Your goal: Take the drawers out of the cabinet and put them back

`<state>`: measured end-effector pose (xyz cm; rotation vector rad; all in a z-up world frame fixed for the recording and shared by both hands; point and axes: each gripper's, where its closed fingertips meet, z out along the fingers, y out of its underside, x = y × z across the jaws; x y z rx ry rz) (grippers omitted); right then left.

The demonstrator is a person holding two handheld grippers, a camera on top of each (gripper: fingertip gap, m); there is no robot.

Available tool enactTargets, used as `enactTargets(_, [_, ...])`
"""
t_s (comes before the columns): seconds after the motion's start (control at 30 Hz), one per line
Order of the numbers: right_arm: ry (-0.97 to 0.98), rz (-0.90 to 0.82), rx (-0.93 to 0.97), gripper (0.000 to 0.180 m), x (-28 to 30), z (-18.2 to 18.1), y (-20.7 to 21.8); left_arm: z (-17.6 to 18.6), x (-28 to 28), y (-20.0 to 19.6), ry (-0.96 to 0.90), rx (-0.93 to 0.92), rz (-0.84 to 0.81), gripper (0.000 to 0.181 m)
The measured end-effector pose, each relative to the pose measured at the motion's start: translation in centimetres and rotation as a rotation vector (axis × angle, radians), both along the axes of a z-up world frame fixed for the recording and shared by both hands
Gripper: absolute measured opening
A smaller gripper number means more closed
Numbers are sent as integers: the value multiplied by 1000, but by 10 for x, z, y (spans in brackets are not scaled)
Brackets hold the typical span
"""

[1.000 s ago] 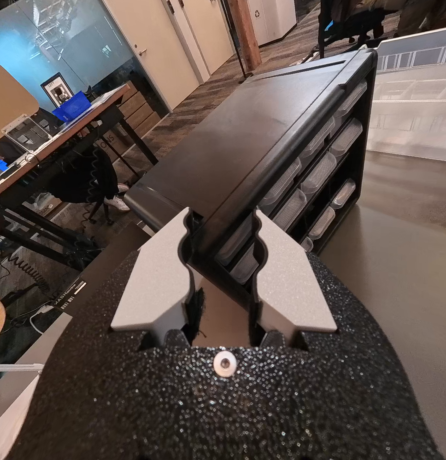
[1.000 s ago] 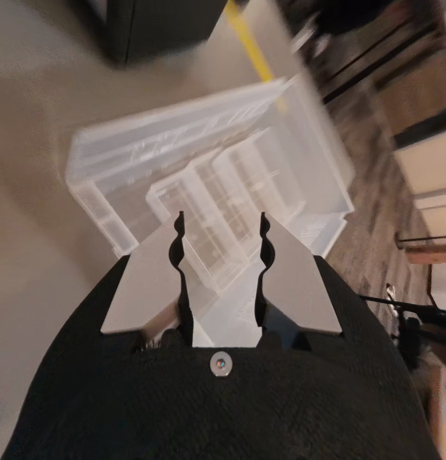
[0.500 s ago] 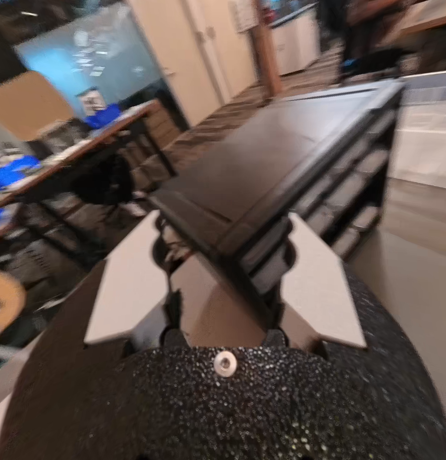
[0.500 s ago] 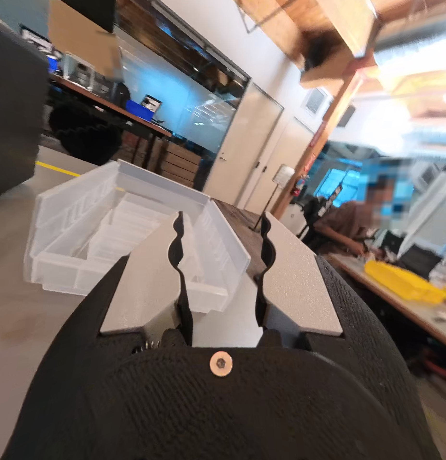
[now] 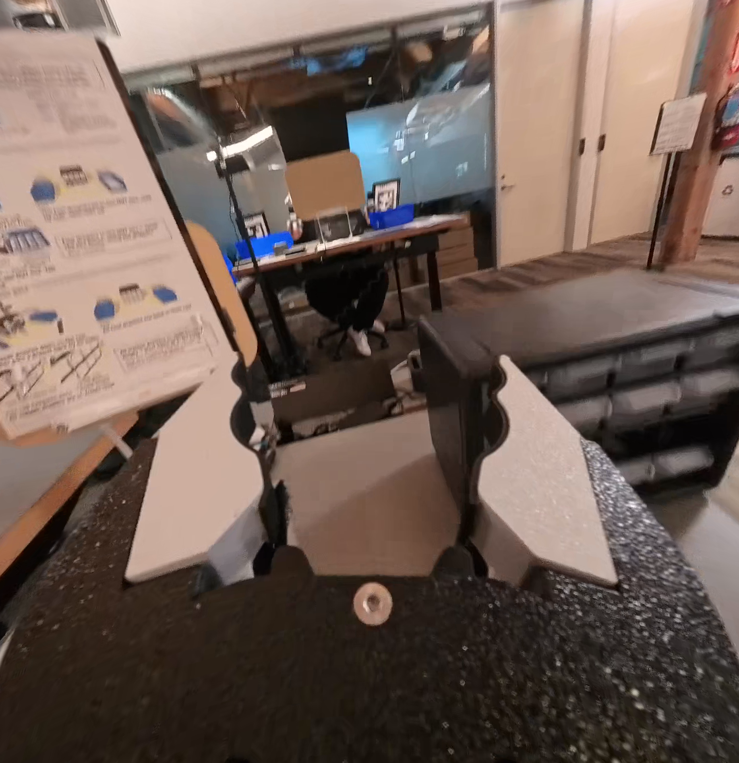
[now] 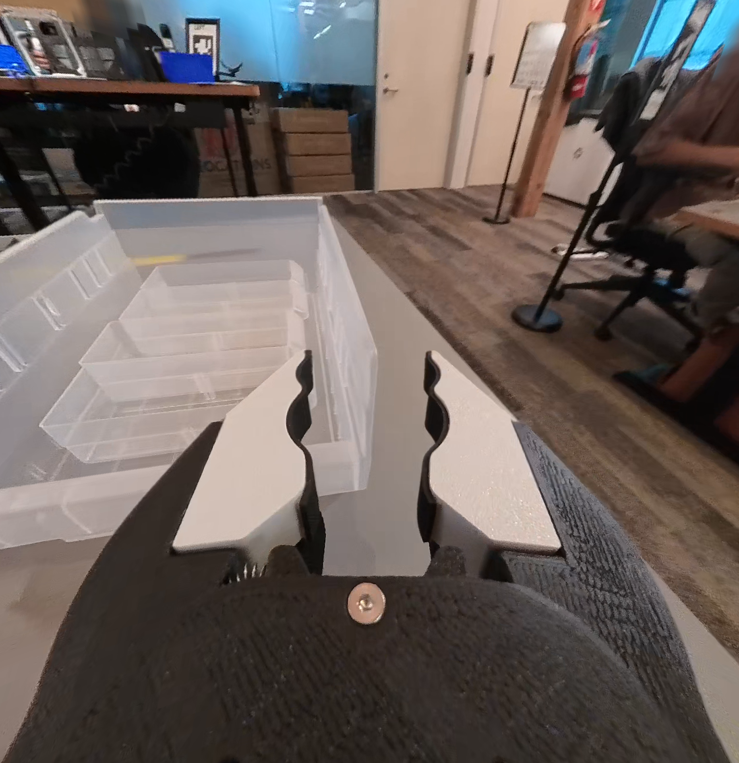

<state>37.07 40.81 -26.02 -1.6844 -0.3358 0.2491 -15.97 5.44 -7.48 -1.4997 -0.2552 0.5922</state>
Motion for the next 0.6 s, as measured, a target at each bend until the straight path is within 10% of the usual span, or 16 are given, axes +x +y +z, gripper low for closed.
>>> enactTargets(0.13, [-16, 28, -81, 41, -7, -11, 13, -43, -15, -42, 148, -180, 48, 115])
enactTargets(0.6, [-66, 127, -217, 6, -13, -31, 13, -189, -5, -151, -281, -497, -60, 133])
